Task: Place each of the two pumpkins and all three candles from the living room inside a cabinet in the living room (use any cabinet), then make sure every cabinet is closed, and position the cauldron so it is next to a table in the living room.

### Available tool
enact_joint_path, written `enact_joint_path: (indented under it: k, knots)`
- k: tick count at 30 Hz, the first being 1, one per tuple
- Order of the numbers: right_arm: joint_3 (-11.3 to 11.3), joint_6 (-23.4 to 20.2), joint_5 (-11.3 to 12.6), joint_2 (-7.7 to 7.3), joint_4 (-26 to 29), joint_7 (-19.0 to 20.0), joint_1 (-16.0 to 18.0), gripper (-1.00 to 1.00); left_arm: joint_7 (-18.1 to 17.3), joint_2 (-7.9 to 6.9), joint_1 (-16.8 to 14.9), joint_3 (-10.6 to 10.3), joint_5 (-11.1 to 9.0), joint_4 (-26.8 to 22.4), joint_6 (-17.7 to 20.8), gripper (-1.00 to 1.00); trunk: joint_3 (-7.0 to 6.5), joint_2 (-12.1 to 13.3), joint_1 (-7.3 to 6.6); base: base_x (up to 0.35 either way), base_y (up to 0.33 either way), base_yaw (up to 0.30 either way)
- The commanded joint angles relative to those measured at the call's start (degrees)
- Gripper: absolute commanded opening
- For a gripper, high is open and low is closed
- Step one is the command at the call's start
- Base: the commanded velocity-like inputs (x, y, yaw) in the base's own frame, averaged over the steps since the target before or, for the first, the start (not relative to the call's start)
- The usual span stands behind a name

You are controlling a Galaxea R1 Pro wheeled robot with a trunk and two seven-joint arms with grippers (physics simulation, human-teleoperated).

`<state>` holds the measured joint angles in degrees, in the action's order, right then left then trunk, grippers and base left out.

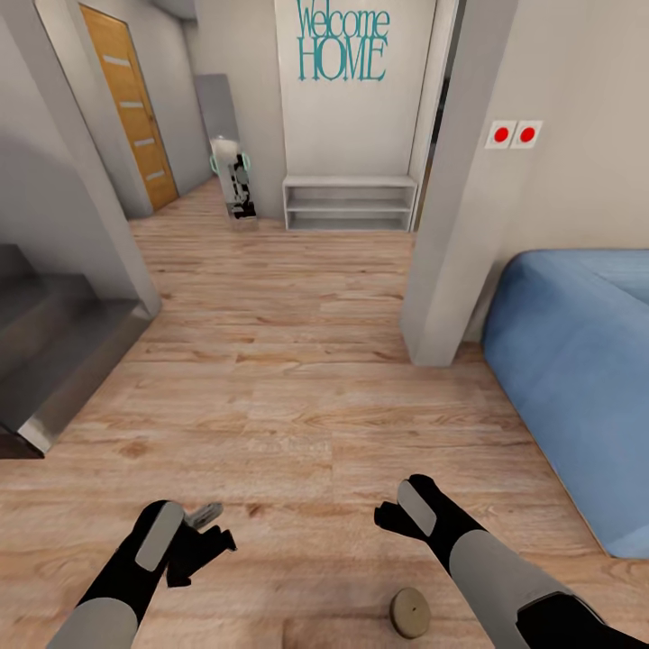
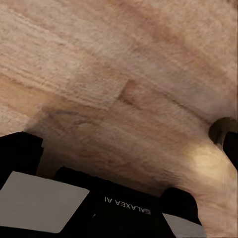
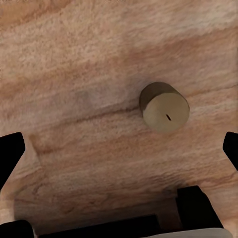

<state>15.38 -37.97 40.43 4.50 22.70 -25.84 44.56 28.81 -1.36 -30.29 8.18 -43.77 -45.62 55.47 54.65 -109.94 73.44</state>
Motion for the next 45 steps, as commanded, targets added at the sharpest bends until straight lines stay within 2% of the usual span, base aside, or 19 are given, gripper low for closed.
enact_joint_path:
  k: [1,3,4,8,10,11,13,14,16,28,31,34,37,42,45]
  knots:
    - [0.0,0.0,0.0,-0.04,0.0,0.1,0.0,1.0,0.0,-0.1,0.0,-0.1,-1.9,-0.1,0.2,1.0,0.18,-0.4,0.23,0.0,0.0,0.0]
    - [0.0,0.0,0.1,-0.15,0.0,0.2,0.0,1.0,-0.1,-0.27,0.0,-0.1,-4.9,-0.2,0.6,1.0,0.54,-1.2,0.66,0.0,0.0,0.0]
    - [0.0,0.0,0.1,-0.23,0.0,0.3,0.0,1.0,-0.1,-0.32,0.0,-0.2,-5.8,-0.2,0.7,1.0,0.72,-1.6,0.88,0.0,0.0,0.0]
    - [-0.1,-0.1,0.2,-0.59,0.1,0.4,0.0,1.0,-0.1,-0.41,0.1,-0.1,-7.0,-0.3,0.8,1.0,1.44,-3.2,1.76,0.0,0.0,0.0]
    - [-0.1,-0.1,0.3,-0.72,0.4,0.4,0.0,1.0,-0.1,-0.56,0.1,0.7,-7.5,-0.3,0.8,1.0,1.8,-4.0,2.2,0.0,0.0,0.0]
    - [-0.1,-0.2,0.3,-0.75,0.8,0.3,0.0,1.0,-0.1,-0.66,0.2,1.8,-7.9,-0.3,0.9,1.0,1.98,-4.4,2.42,0.0,0.0,0.0]
    - [-0.1,-0.3,0.3,-0.79,2.0,0.3,0.0,1.0,-0.2,-1.1,0.4,5.6,-9.5,-0.3,1.5,1.0,2.34,-5.2,2.86,0.0,0.0,0.0]
    - [-0.2,-0.7,0.4,-0.83,2.5,0.2,0.0,1.0,-0.2,-2.22,0.7,8.6,-10.5,-0.3,2.3,1.0,2.52,-5.6,3.08,0.0,0.0,0.0]
    - [-0.2,-1.9,0.4,-0.82,2.8,0.2,0.1,1.0,-0.2,-2.8,0.8,9.2,-10.7,-0.3,2.6,1.0,2.88,-6.4,3.52,0.0,0.0,0.0]
    - [-0.4,-2.7,0.4,-1.08,3.7,0.0,0.1,1.0,-0.2,-3.2,0.8,9.7,-10.9,-0.3,2.8,1.0,5.03,-11.2,6.16,0.0,0.0,0.0]
    - [-1.6,-2.5,0.4,-2.44,3.4,-0.1,0.1,1.0,-0.2,-3.2,0.8,9.6,-10.9,-0.3,3.0,1.0,5.57,-12.4,6.81,0.0,0.0,0.0]
    - [-5.0,-1.6,0.4,-4.19,2.3,-0.2,0.1,1.0,-0.2,-3.21,0.8,9.6,-11.0,-0.3,3.1,1.0,6.11,-13.7,7.47,0.0,0.0,0.0]
    - [-7.7,-1.0,0.4,-5.03,0.8,-0.2,0.0,1.0,-0.2,-3.21,0.8,9.6,-11.0,-0.3,3.2,1.0,6.65,-14.9,8.13,0.0,0.0,0.0]
    - [-8.5,-0.4,-0.1,-5.04,-1.0,-0.2,0.0,1.0,-0.9,-3.21,0.8,9.6,-11.6,-0.3,3.9,1.0,7.55,-16.9,9.23,0.0,0.0,0.0]
    - [-8.2,-0.3,-0.2,-4.82,-1.2,-0.2,0.0,1.0,-4.0,-3.37,0.8,9.7,-12.4,-0.3,4.3,1.0,8.08,-18.1,9.89,0.0,0.0,0.0]
